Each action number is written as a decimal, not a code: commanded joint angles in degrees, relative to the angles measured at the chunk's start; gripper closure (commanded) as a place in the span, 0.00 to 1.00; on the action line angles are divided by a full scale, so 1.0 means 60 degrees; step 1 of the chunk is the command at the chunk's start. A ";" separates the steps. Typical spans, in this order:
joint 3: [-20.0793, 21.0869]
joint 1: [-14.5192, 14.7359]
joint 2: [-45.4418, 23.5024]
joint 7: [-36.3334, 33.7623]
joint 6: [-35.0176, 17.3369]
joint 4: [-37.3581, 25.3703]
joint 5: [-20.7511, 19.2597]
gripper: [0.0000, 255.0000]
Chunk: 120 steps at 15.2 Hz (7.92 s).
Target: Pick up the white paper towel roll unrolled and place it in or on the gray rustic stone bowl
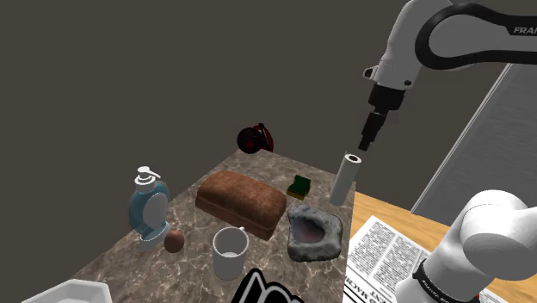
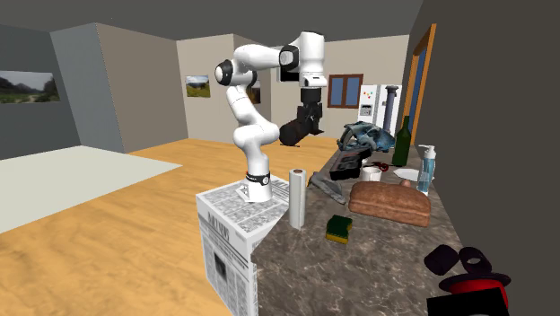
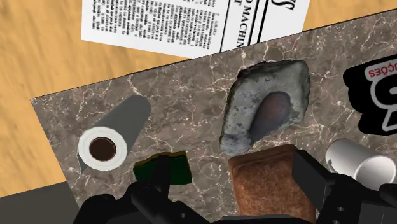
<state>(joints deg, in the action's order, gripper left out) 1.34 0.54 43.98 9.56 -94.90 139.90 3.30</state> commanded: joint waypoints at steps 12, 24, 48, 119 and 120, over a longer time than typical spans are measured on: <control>-0.1423 -0.0827 -0.2582 0.1275 -0.2518 0.0190 -0.0765 0.00; -0.1833 -0.0987 -0.3784 0.1646 -0.4200 0.0735 -0.0824 0.00; -0.1773 -0.0992 -0.3406 0.1588 -0.3211 0.0120 -0.0844 1.00; 0.1961 0.0547 -0.1725 -0.2652 -0.1080 -0.0595 0.1248 1.00; 0.1976 0.0552 -0.1730 -0.2643 -0.1209 -0.0472 0.1260 1.00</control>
<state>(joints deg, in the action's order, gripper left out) 13.12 3.83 33.64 -6.36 -101.38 136.38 10.80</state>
